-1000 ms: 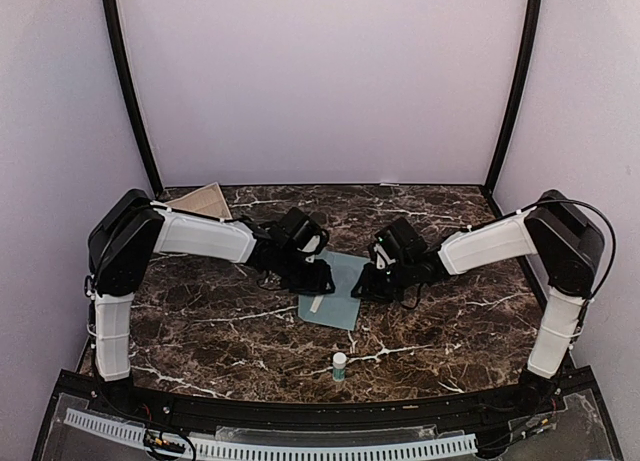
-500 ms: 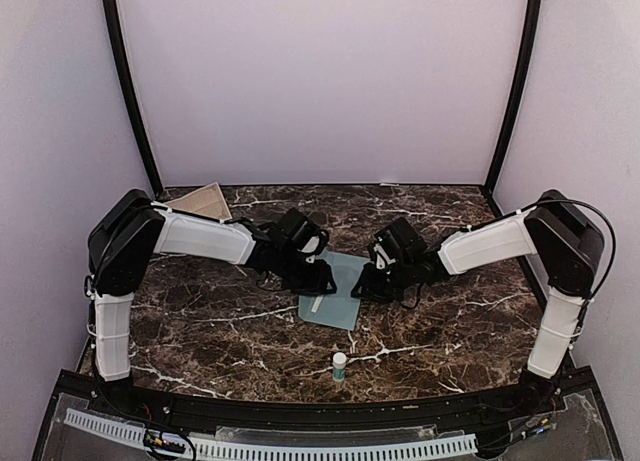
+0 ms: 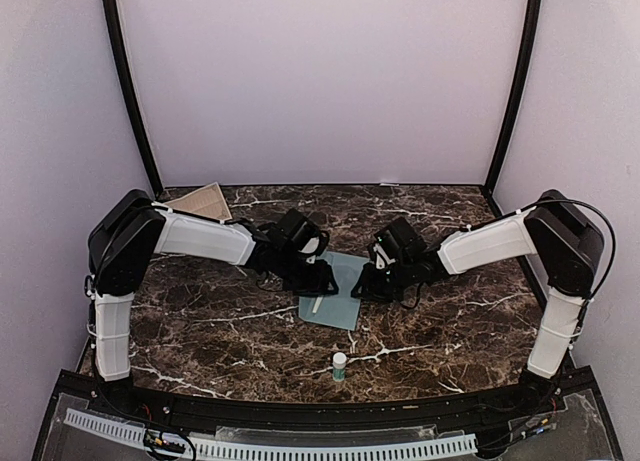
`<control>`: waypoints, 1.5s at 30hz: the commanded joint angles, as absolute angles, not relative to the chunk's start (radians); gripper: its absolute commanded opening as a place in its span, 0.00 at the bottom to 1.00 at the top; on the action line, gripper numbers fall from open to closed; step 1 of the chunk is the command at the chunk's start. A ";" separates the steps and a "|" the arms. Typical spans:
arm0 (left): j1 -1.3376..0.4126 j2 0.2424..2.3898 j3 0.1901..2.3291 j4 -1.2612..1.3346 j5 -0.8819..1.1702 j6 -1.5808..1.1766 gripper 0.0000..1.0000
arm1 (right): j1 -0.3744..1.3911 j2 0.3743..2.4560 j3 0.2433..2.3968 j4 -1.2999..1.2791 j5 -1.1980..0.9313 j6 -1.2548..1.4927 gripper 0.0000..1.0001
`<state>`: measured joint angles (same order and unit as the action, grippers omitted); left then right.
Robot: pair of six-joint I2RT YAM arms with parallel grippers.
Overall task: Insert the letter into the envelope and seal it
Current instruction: Place the letter in the envelope, then move the letter to the center of the board.
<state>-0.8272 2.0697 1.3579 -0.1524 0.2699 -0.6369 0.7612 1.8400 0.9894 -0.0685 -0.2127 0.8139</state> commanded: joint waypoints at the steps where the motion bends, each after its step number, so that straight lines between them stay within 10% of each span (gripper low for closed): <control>1: -0.851 2.091 1.338 -0.147 0.335 -0.648 0.45 | 0.786 1.873 1.000 -0.083 -0.215 0.820 0.28; 26: -0.827 1.660 1.339 -0.341 0.194 -0.499 0.75 | 0.775 1.742 1.023 -0.194 -0.109 0.766 0.31; 45: -0.293 1.651 1.535 -0.634 0.015 -0.241 0.94 | 0.738 1.422 0.994 -0.268 0.027 0.705 0.73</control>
<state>-0.3691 1.5517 1.5051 -0.6056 0.0635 -0.3058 0.7509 1.4590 1.0077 -0.2497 -0.0235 0.7166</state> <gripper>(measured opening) 0.945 0.724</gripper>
